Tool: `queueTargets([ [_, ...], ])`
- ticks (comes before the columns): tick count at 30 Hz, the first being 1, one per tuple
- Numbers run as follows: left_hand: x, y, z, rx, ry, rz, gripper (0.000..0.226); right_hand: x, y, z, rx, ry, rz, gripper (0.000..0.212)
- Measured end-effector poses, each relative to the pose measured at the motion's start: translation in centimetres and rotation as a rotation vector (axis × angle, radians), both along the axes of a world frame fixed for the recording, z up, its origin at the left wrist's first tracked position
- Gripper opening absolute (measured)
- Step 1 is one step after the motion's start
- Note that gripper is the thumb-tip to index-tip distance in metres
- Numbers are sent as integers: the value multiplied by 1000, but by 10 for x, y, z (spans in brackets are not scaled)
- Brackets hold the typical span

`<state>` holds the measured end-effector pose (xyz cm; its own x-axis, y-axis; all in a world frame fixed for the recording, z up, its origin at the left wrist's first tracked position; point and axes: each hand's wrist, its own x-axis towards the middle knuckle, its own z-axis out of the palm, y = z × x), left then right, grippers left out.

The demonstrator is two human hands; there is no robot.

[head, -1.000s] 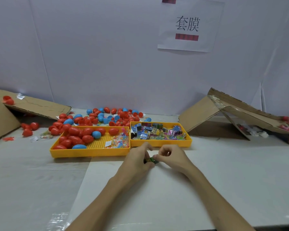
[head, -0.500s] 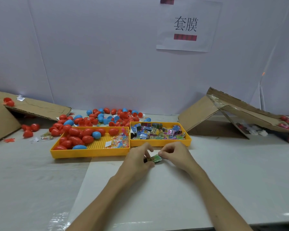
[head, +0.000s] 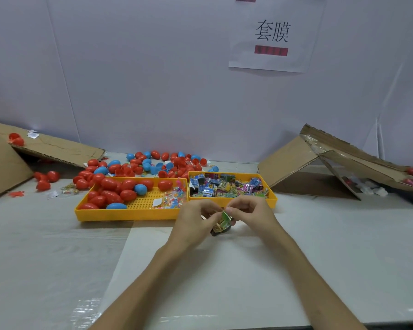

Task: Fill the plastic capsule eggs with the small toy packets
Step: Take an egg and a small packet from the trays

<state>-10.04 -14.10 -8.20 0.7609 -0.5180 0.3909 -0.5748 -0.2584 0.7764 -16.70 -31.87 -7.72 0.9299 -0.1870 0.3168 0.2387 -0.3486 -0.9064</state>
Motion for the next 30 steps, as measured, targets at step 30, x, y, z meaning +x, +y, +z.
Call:
queueTargets([
  [30, -3, 5, 6, -215, 461, -138, 9, -4, 5, 6, 104, 19, 32, 23],
])
